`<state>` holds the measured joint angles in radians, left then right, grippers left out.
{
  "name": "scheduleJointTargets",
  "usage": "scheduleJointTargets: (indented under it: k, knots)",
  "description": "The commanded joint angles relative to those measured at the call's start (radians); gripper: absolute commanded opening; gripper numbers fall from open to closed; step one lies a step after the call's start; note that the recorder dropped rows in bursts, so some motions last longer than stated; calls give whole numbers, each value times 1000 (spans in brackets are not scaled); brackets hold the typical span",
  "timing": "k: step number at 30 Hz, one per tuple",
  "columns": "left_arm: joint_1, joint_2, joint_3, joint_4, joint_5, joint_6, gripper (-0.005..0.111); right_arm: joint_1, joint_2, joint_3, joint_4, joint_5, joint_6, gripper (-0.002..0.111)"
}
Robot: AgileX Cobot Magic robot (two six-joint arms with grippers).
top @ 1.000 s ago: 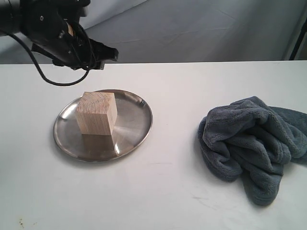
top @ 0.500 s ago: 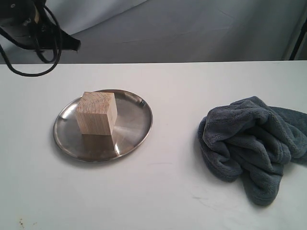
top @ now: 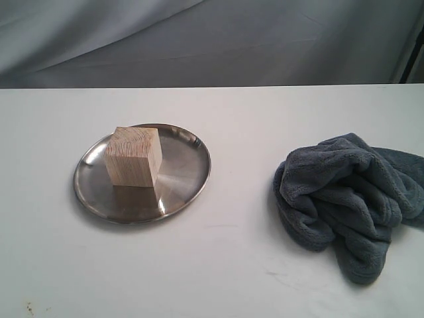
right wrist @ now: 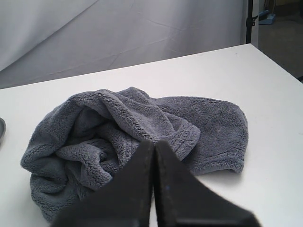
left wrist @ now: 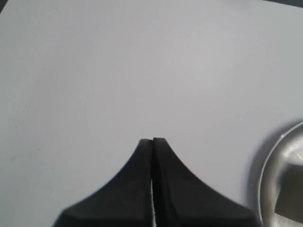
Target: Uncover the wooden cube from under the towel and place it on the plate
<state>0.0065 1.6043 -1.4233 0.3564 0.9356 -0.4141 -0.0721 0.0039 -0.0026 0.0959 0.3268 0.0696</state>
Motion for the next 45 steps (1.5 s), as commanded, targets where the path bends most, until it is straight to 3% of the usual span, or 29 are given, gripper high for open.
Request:
scheduleJointTargets:
  k: [1,7,13,20,26,34,41,45]
  knots:
    - [73,-60,-1,-109,-12,86,0,-8,-4,3,2,0,-5,0]
    - [71,-193,1,-287,14,290,0,-8,-4,3,2,0,-5,0]
    - [71,-406,10,-297,-3,285,0,-8,-4,3,2,0,-5,0]
    - [71,-744,299,-297,-250,229,0,-8,-4,3,2,0,-5,0]
    - [71,-986,407,-297,-274,231,0,-8,-4,3,2,0,-5,0]
    - [71,-1316,473,-324,-279,231,0,-8,-4,3,2,0,-5,0]
    - [71,-1604,527,-309,-438,239,0,-8,-4,3,2,0,-5,0]
    - [71,-1604,498,-264,-390,239,0,-8,-4,3,1,0,-5,0]
